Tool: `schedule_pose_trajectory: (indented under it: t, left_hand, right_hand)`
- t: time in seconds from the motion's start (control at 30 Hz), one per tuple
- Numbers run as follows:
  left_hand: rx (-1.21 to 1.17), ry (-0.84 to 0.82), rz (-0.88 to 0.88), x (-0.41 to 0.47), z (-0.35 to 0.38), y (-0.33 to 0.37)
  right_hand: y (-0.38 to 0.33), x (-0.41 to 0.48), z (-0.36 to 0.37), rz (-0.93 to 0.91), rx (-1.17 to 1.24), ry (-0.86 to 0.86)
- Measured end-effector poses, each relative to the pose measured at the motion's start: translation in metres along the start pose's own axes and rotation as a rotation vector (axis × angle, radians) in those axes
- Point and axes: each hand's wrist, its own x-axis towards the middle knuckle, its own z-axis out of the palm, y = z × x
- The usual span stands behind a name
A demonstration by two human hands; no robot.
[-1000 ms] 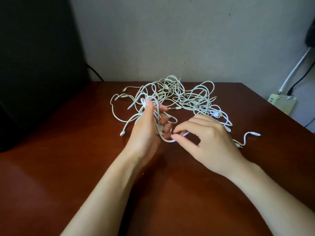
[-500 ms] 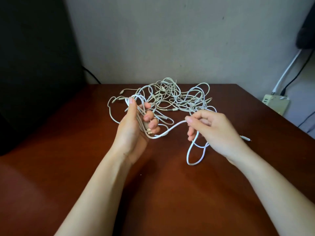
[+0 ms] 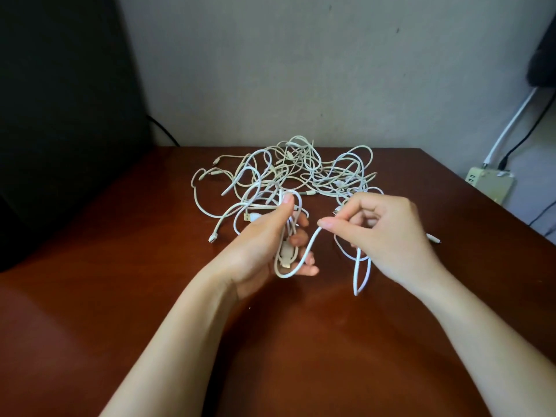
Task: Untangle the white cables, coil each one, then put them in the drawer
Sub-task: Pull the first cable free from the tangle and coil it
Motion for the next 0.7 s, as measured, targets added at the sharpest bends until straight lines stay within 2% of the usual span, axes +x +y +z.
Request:
schedule_pose_trajectory:
  t: [0.37, 0.7]
  left_hand:
    - [0.157, -0.063, 0.014, -0.003, 0.003, -0.003]
    - [0.217, -0.180, 0.038, -0.001, 0.005, -0.012]
  right_hand:
    - [0.009, -0.002, -0.003, -0.230, -0.282, 0.021]
    - [0.015, 0.000, -0.002, -0.468, -0.492, 0.219]
